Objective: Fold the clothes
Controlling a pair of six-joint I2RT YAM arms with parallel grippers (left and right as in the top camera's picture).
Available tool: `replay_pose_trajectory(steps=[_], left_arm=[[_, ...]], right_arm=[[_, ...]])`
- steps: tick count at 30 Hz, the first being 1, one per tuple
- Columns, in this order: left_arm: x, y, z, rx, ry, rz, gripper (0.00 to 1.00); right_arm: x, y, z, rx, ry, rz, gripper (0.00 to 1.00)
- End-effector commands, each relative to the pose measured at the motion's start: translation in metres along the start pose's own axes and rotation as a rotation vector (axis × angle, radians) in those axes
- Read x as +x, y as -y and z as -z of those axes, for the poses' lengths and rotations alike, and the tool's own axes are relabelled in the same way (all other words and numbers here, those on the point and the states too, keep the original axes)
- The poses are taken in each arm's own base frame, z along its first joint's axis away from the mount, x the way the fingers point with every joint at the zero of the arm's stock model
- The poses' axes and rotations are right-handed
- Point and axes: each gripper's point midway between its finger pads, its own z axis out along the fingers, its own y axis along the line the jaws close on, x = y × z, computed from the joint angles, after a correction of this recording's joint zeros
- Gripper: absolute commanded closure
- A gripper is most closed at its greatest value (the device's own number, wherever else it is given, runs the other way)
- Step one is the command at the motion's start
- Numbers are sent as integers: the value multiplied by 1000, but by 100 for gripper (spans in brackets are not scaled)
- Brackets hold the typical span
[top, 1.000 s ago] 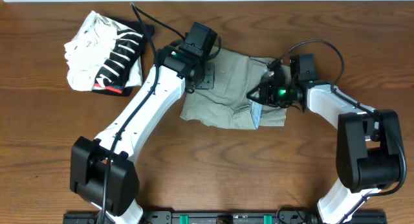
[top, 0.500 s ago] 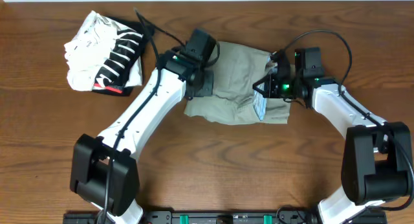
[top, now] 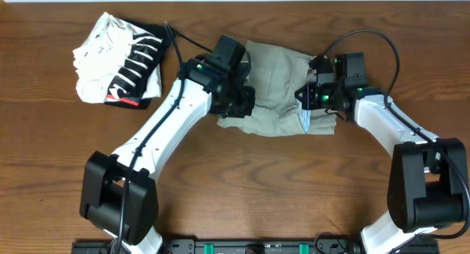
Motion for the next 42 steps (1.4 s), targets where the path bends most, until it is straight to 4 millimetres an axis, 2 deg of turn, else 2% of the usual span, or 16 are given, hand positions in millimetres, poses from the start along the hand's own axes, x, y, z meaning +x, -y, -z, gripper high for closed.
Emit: replay_pose_trajectory(steps=[1, 7, 11, 14, 17, 19, 22, 25, 28, 34, 37, 42], left_arm=[[7, 9, -5, 38, -33, -23, 94], [8, 8, -9, 3, -24, -22, 94], [18, 18, -27, 15, -28, -34, 94], [25, 17, -43, -49, -4, -58, 94], [20, 11, -52, -177, 115, -52, 94], [15, 15, -55, -224, 231, -14, 94], [12, 25, -61, -231, 366, 70, 94], [16, 20, -68, -242, 419, 161, 94], [16, 10, -75, -222, 450, 218, 94], [-7, 8, -78, -99, 548, 268, 94], [-12, 13, -84, 14, 527, 275, 93], [-14, 5, -92, 44, 498, 294, 93]], right_arm=[[-31, -14, 16, -47, 63, 14, 99], [-53, -26, 32, -56, 64, -28, 99], [-63, -26, 35, -46, 85, -75, 99], [-66, -22, 37, -35, 95, -129, 99], [-66, -21, 37, -36, 97, -139, 99], [-66, -21, 37, -36, 97, -138, 99], [-66, -21, 37, -36, 97, -138, 99], [-66, -22, 37, -36, 96, -138, 99], [-65, -22, 37, -39, 91, -140, 99], [-60, -26, 36, -51, 70, -143, 99], [-60, -34, 37, -94, 62, -141, 99], [-67, -41, 43, -113, 62, -139, 99]])
